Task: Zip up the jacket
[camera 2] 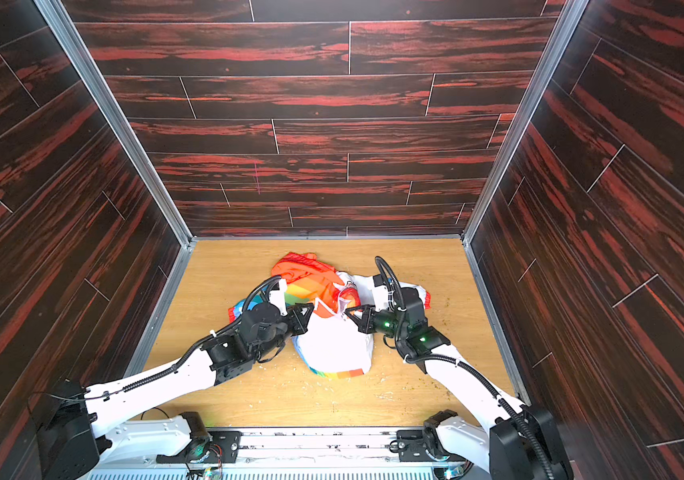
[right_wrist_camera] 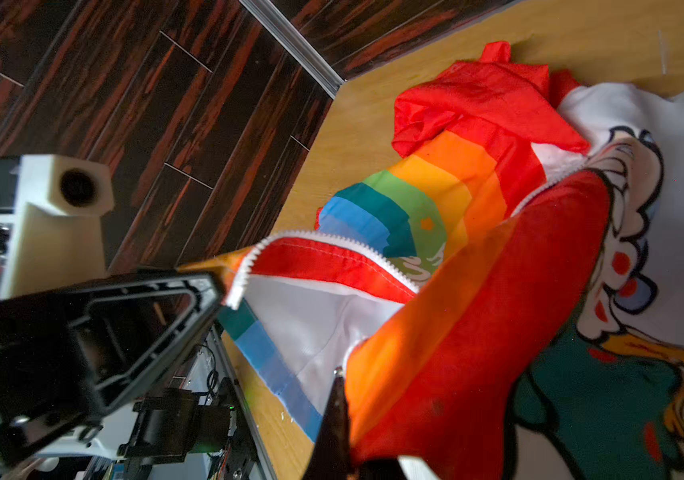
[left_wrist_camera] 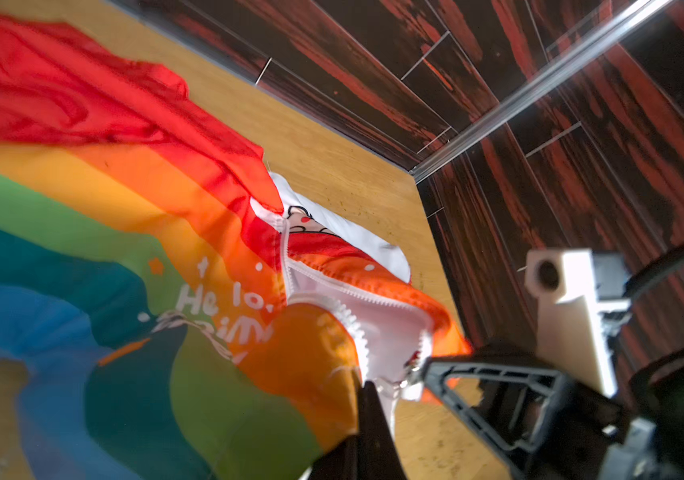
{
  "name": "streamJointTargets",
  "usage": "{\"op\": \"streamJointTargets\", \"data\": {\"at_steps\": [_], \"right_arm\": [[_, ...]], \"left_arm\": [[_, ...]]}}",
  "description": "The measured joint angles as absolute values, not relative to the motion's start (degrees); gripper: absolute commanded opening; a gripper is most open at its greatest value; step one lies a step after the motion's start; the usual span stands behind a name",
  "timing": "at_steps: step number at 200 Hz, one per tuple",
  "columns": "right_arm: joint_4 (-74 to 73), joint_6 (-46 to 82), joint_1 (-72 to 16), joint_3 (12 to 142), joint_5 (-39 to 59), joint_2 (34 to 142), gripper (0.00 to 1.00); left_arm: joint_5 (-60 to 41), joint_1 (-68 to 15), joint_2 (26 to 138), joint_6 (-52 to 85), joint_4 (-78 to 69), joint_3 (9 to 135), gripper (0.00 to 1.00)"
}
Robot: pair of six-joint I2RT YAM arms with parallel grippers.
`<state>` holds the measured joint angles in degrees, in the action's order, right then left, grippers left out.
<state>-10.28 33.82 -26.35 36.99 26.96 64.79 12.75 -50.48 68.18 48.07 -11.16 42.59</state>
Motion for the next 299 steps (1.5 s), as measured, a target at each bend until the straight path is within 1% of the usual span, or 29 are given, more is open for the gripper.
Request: {"op": "streamJointTargets", "data": {"at_steps": [18,37,50,70,98,118,155,187,239,299], "right_arm": [[-9.6,34.3,-26.3,38.6,28.6,65.4,0.0],[-10.8,35.1,-26.0,39.9,31.6,66.5,0.0],[-12.8,36.4,-25.8,39.7,34.2,66.9,0.0],[-16.4,38.6,-25.7,39.7,38.3,68.0,0.0],[-22.4,41.7,-25.0,39.7,44.0,69.3,0.0],[-27.5,44.2,-23.3,39.6,46.9,69.4,0.0],[-45.1,53.6,-18.7,38.9,51.5,73.1,0.0],[-57.6,61.1,-18.1,39.0,53.6,78.5,0.0],[-72.0,70.6,-18.0,41.3,54.6,83.9,0.0],[-76.3,73.8,-18.0,42.3,54.7,84.2,0.0]], "left_arm": [[15.3,-50.5,65.6,45.3,-13.6,38.1,0.0],[17.7,-50.3,63.4,43.7,-13.6,37.2,0.0],[17.3,-49.7,62.4,41.8,-16.3,37.2,0.0],[14.4,-47.9,62.3,40.6,-25.0,36.0,0.0],[8.5,-44.3,67.0,41.5,-38.3,35.0,0.0],[4.3,-43.0,71.4,42.6,-45.0,35.6,0.0],[-1.3,-42.7,76.8,45.1,-55.3,38.2,0.0],[-4.0,-42.7,79.6,47.3,-62.6,40.5,0.0],[-5.1,-42.7,81.7,49.1,-66.9,40.9,0.0],[-6.0,-42.7,84.8,49.9,-67.8,44.6,0.0]]}}
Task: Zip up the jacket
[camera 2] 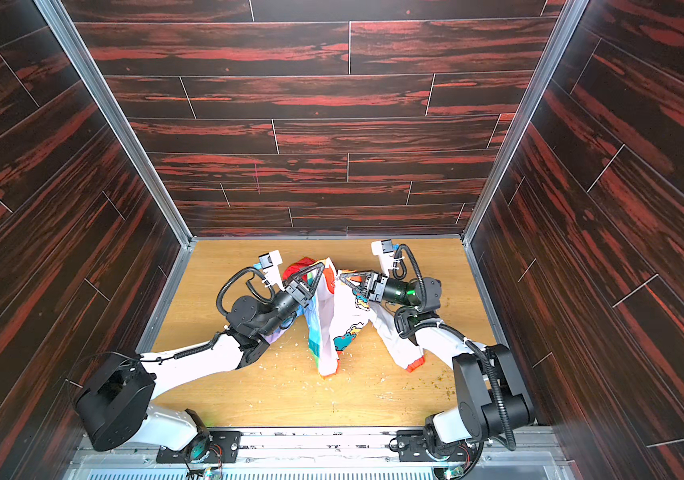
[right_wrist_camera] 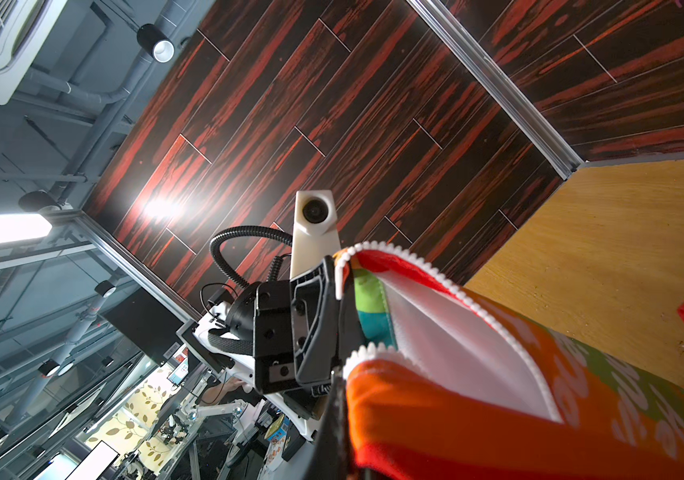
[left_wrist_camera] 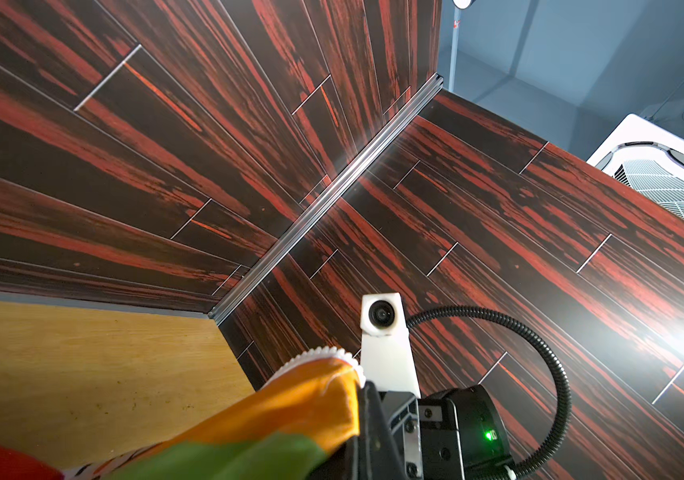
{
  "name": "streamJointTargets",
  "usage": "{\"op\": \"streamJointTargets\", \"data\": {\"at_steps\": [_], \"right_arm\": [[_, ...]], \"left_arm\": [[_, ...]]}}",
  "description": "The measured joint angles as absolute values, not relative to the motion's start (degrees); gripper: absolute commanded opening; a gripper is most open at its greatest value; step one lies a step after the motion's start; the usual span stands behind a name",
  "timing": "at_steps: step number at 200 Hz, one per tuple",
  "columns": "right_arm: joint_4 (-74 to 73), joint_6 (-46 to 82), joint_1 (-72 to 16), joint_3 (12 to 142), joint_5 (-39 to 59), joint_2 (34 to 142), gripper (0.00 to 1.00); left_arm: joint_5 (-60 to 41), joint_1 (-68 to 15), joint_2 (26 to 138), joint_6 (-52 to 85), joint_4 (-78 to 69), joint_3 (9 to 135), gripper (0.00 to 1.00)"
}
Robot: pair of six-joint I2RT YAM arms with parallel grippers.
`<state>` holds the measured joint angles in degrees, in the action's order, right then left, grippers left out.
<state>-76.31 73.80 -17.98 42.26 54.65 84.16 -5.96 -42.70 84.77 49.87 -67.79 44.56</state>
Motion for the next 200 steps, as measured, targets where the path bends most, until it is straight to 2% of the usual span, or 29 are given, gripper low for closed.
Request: {"op": "streamJointTargets", "data": {"at_steps": [95,200], "right_arm": [[-78.7,75.7,-18.0,42.3,53.2,85.2,0.0],[-79.1,76.1,-18.0,42.3,50.0,85.2,0.0]], "left_arm": [[-9.7,-42.7,89.9,52.6,-71.3,47.4,0.0],[-9.6,-42.7,90.0,53.4,-73.0,47.2,0.0]]}}
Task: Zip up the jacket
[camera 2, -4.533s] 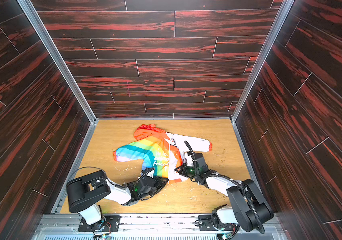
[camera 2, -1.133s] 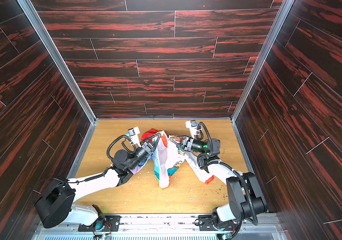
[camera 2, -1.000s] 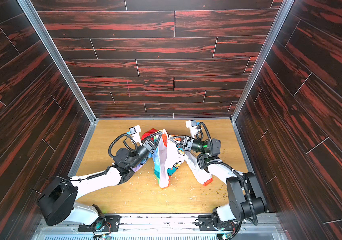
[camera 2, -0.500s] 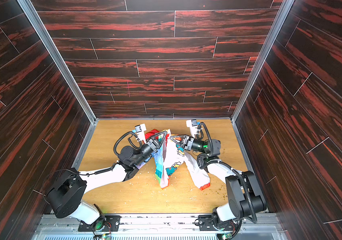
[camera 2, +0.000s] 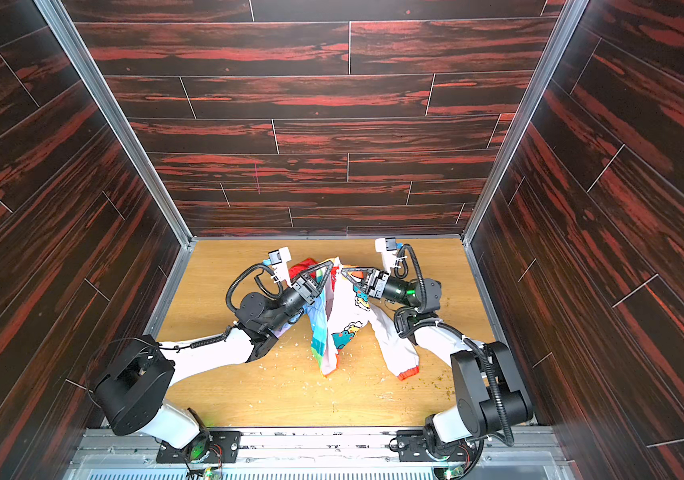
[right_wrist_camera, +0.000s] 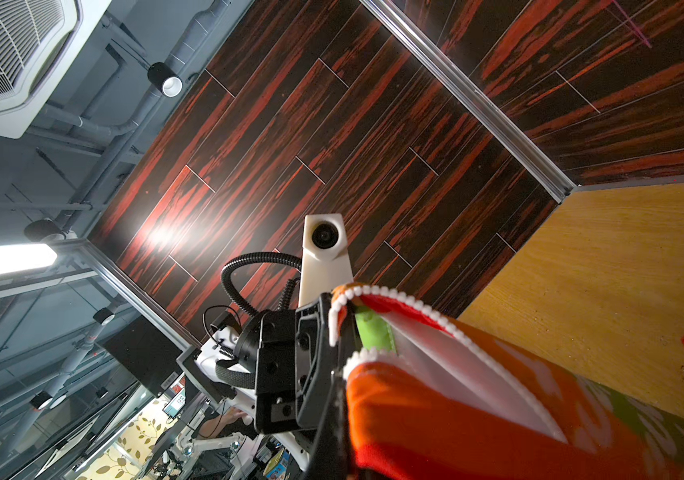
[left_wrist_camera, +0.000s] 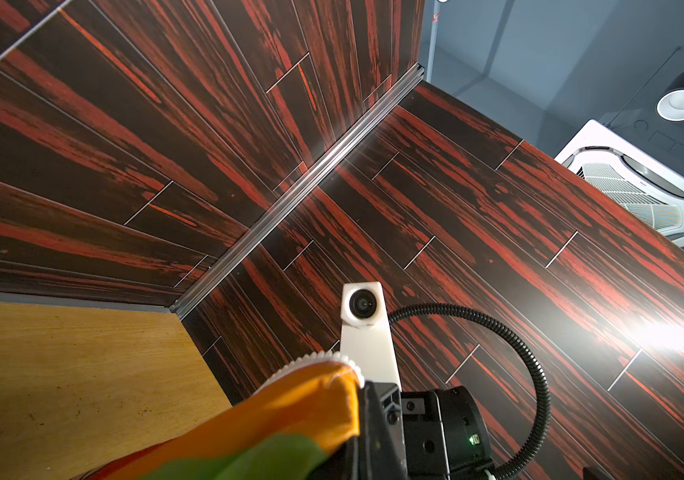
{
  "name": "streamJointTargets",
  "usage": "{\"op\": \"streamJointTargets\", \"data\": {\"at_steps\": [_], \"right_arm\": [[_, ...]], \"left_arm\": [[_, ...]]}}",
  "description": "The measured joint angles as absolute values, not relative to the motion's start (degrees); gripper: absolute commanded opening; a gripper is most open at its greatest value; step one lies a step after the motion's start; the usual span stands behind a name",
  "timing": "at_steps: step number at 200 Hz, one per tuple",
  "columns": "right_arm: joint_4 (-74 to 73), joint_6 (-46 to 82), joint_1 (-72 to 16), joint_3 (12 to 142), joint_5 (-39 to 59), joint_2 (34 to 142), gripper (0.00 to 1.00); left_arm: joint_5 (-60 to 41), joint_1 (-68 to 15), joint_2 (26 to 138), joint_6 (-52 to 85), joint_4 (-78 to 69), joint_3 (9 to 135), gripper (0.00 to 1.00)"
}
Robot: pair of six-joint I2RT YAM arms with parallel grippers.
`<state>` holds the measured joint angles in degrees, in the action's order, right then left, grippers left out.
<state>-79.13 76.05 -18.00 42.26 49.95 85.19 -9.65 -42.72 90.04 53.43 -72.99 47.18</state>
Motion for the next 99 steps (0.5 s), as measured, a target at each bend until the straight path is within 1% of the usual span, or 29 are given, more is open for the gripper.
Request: {"op": "streamJointTargets", "data": {"at_steps": [99], "right_arm": [[-79.1,76.1,-18.4,42.3,49.7,85.2,0.0]], "left_arm": [[-9.4,-42.8,90.1,53.5,-73.5,46.7,0.0]]}}
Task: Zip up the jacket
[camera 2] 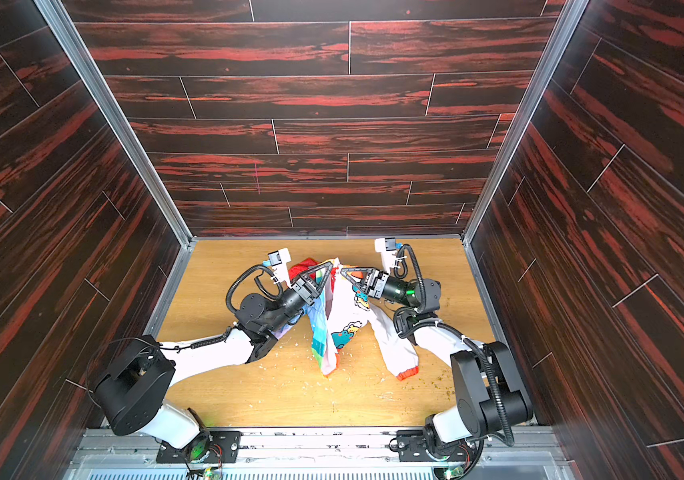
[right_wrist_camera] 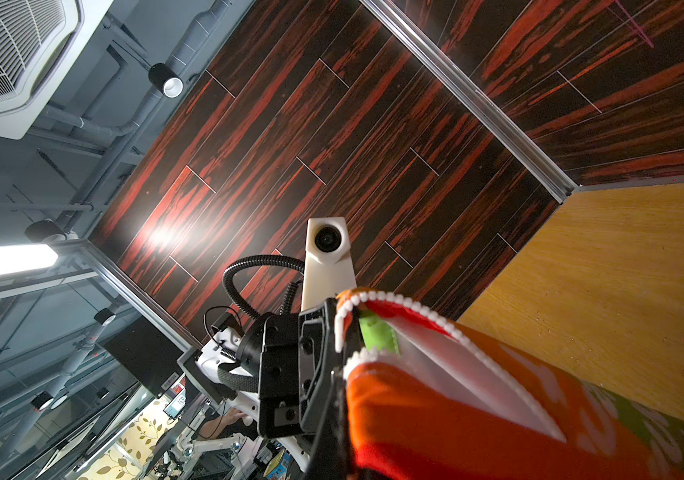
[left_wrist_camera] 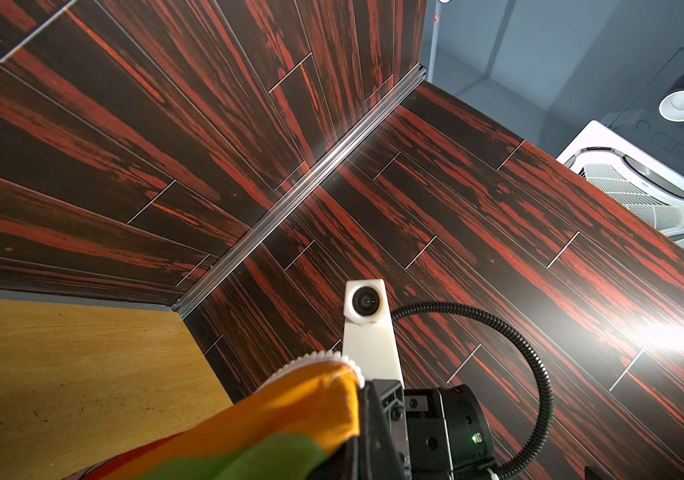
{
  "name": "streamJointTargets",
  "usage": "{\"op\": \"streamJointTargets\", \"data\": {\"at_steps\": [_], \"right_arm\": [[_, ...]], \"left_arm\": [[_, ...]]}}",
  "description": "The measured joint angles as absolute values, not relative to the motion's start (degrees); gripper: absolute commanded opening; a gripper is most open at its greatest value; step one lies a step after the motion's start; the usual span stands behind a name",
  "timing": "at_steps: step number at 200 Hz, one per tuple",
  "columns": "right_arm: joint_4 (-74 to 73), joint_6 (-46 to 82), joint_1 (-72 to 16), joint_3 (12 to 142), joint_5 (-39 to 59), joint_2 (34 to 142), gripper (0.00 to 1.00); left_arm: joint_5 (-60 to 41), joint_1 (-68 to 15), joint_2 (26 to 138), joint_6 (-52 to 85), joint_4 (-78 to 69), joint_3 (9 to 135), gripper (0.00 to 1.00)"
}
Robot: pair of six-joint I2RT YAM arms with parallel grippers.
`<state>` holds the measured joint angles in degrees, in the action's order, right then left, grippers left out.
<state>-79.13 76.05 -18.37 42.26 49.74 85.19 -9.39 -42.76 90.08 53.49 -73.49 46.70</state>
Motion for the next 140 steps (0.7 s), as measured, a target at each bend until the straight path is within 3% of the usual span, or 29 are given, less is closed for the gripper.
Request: {"op": "streamJointTargets", "data": {"at_steps": [140], "right_arm": [[-78.9,76.3,-18.7,42.3,48.3,85.2,0.0]], "left_arm": [[-9.2,-42.8,91.6,54.7,-75.5,46.2,0.0]]}}
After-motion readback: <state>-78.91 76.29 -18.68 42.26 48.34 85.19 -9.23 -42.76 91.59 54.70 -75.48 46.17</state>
